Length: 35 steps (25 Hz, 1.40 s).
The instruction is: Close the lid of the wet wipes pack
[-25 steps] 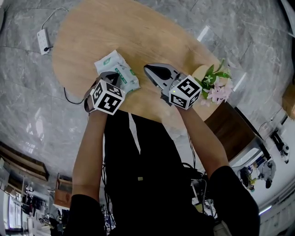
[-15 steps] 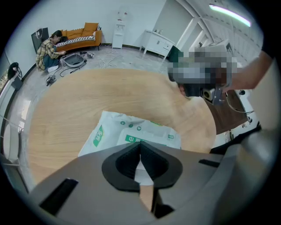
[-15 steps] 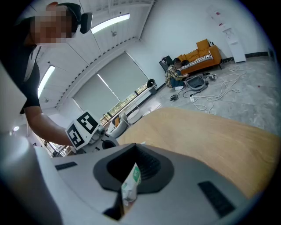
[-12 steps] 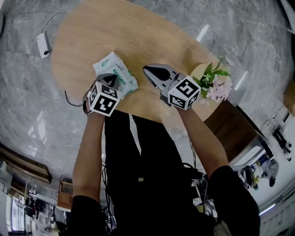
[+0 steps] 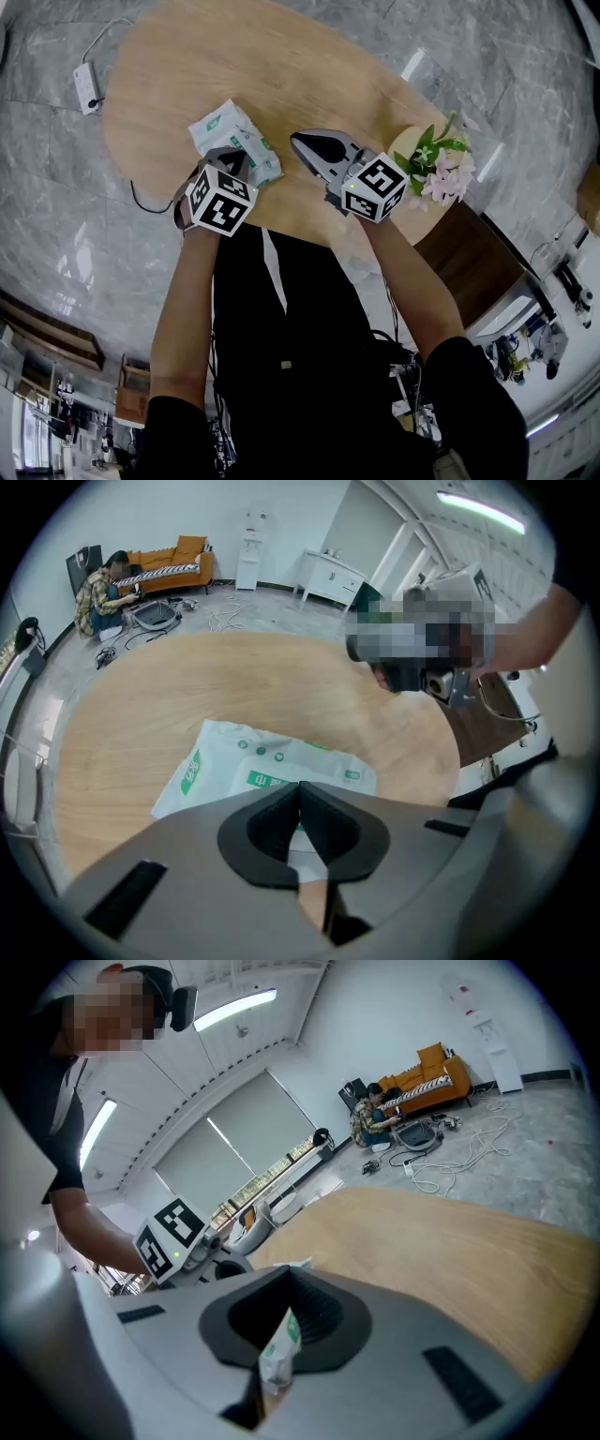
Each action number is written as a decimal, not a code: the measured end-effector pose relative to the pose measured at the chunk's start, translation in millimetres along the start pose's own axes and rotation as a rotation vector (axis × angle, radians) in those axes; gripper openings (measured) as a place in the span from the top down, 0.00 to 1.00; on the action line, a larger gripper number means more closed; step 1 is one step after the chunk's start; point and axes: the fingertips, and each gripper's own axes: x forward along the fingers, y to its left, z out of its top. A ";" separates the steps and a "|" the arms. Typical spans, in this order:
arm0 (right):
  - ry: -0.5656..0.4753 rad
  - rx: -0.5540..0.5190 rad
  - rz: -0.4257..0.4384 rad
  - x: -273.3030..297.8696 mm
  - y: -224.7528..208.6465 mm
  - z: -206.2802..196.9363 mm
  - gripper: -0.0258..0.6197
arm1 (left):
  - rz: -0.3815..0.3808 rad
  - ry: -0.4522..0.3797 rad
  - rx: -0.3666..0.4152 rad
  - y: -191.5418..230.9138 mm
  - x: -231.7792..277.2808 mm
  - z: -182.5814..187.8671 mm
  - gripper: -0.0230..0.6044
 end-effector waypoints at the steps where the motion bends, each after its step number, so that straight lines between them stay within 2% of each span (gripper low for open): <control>1: -0.003 0.001 0.000 0.3 -0.2 0.4 0.94 | -0.003 -0.002 -0.002 0.2 0.5 0.3 0.94; 11: -0.025 -0.031 0.007 -5.9 17.3 21.2 0.94 | -0.014 -0.044 -0.018 -0.7 -15.0 -0.1 0.93; 16: -0.047 -0.066 0.024 -18.4 46.6 53.5 0.94 | -0.014 -0.194 -0.030 -3.2 -66.9 26.7 0.93; 19: -0.081 -0.098 0.053 -29.4 80.9 85.6 0.94 | -0.016 -0.284 0.029 -14.3 -113.8 49.3 0.94; 22: -0.134 -0.138 0.090 -49.7 123.6 126.7 0.94 | 0.005 -0.377 0.044 -26.4 -174.1 77.4 0.94; 24: -0.178 -0.177 0.116 -64.8 151.2 160.3 0.94 | 0.036 -0.454 0.048 -29.8 -220.7 103.1 0.94; 27: -0.262 -0.267 0.155 -84.4 194.6 220.0 0.94 | 0.102 -0.575 0.098 -27.5 -296.1 139.7 0.94; 30: -0.343 -0.359 0.182 -112.9 244.6 271.6 0.94 | 0.142 -0.680 0.132 -36.4 -370.5 158.0 0.94; 35: -0.468 -0.470 0.182 -170.9 318.9 320.1 0.94 | 0.084 -0.858 0.156 -79.7 -471.5 163.6 0.94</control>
